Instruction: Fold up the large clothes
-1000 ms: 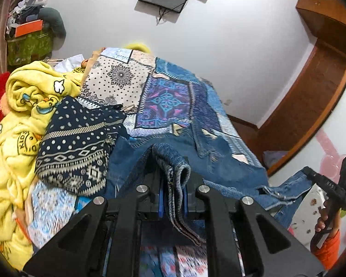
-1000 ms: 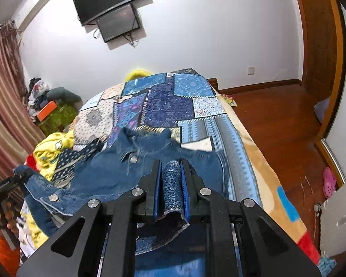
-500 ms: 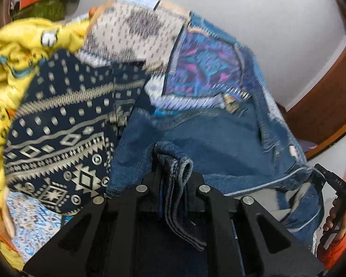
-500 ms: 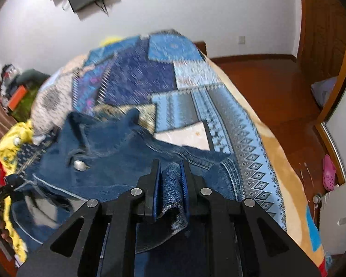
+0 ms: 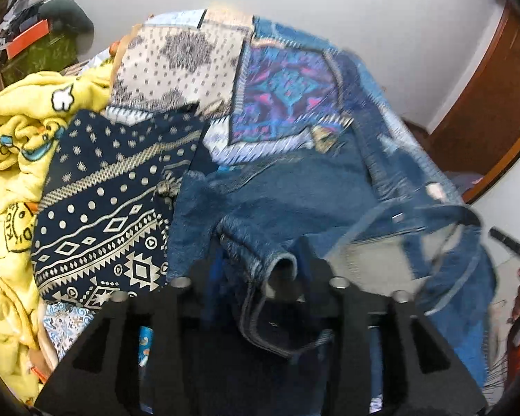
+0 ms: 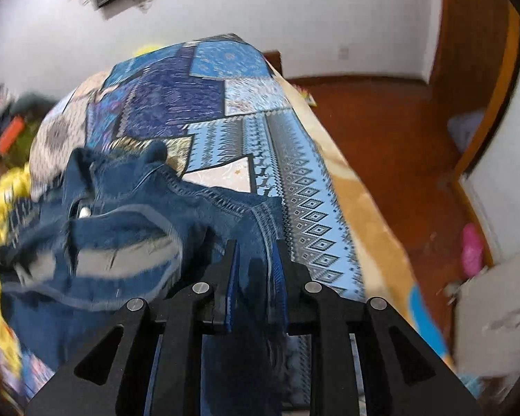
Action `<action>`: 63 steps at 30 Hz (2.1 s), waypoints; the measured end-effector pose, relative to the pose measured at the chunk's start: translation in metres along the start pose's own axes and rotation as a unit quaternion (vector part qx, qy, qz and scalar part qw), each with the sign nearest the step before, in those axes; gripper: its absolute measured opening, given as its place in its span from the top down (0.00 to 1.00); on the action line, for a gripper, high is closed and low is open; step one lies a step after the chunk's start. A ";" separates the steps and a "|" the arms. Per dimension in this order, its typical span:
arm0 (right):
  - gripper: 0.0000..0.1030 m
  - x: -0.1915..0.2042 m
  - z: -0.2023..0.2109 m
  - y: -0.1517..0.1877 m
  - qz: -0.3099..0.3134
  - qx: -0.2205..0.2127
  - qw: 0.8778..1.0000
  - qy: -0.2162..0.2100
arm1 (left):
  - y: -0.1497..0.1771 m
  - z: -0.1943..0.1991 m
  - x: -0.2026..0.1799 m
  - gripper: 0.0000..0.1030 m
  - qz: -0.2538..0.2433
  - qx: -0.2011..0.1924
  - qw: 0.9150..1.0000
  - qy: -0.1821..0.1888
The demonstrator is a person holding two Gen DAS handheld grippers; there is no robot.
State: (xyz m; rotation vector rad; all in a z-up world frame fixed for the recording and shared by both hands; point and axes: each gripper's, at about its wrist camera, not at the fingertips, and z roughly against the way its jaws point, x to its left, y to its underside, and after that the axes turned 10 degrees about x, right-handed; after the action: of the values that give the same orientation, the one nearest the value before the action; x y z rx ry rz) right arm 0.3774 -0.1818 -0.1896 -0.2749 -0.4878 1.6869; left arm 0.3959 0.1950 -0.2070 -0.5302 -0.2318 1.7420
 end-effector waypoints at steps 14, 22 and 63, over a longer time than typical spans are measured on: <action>0.38 0.083 0.018 0.036 0.124 -0.002 0.991 -0.044 | 0.047 0.033 -0.033 0.22 -0.108 -0.007 0.992 -0.058; 0.38 0.102 -0.027 0.043 0.146 0.050 0.988 -0.025 | 0.058 -0.020 -0.020 0.21 -0.103 0.059 0.991 -0.066; 0.33 0.191 -0.029 0.023 0.161 0.039 0.983 -0.077 | 0.049 -0.003 -0.049 0.14 -0.154 0.032 0.987 -0.044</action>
State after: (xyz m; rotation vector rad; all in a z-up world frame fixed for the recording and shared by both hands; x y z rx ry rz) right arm 0.3365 0.0078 -0.2081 -0.1731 -0.5087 2.0491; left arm 0.3626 0.1355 -0.2200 -0.3490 -0.3031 1.4673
